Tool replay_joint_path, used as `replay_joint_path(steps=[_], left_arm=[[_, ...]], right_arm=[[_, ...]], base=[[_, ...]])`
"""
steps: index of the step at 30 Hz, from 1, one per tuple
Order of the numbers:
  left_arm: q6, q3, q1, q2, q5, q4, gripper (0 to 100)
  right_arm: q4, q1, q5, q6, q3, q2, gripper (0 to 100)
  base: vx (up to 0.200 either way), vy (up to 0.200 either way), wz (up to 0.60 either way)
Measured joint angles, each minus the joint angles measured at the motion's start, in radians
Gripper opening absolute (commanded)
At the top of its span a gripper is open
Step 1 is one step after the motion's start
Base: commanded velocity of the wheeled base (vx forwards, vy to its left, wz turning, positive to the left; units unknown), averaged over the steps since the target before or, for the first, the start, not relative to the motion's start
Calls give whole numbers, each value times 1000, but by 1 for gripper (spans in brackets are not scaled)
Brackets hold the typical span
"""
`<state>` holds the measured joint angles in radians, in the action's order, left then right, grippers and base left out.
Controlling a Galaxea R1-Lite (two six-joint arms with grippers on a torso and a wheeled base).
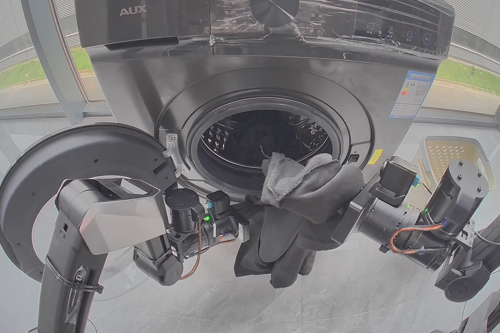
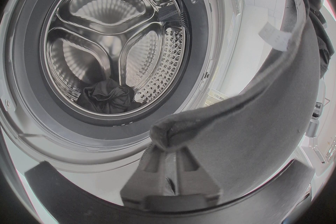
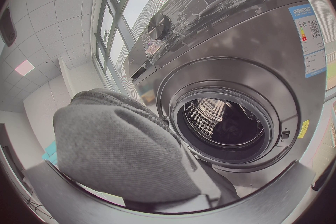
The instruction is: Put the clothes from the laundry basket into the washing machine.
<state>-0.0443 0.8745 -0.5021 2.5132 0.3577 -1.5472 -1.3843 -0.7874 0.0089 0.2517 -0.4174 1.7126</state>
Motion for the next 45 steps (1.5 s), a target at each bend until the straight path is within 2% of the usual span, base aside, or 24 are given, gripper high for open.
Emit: replay_joint_path(steps=[10,20,26,30,37,38,45], left_arm=[[8,-64,-1,-95,-7,-2,0],[44,-355,-2,-353,-9,-1,0],[47,-513,-1,-520,-3,-1,0],[46,-550,0,-592,-3,-1,0],[38,-524,0,-663,-7,-1,0],[38,-521,0,-668,-8,-1,0],[39,-503,0,-686,-17,0,0]], right_arm=[[9,30,-3,-1,-4,5,0],[2,75,-9,7,6,26,0],[-3,124,-3,40,59,30,0],[-59,167,9,88,99,32,0],[-101,193,25,103,132,52,0],[-106,194,25,104,136,55,100],[-111,199,26,108,194,67,100]], base=[[0,0,0],[0,0,0],[0,0,0],[0,0,0],[0,0,0],[0,0,0],[0,0,0]])
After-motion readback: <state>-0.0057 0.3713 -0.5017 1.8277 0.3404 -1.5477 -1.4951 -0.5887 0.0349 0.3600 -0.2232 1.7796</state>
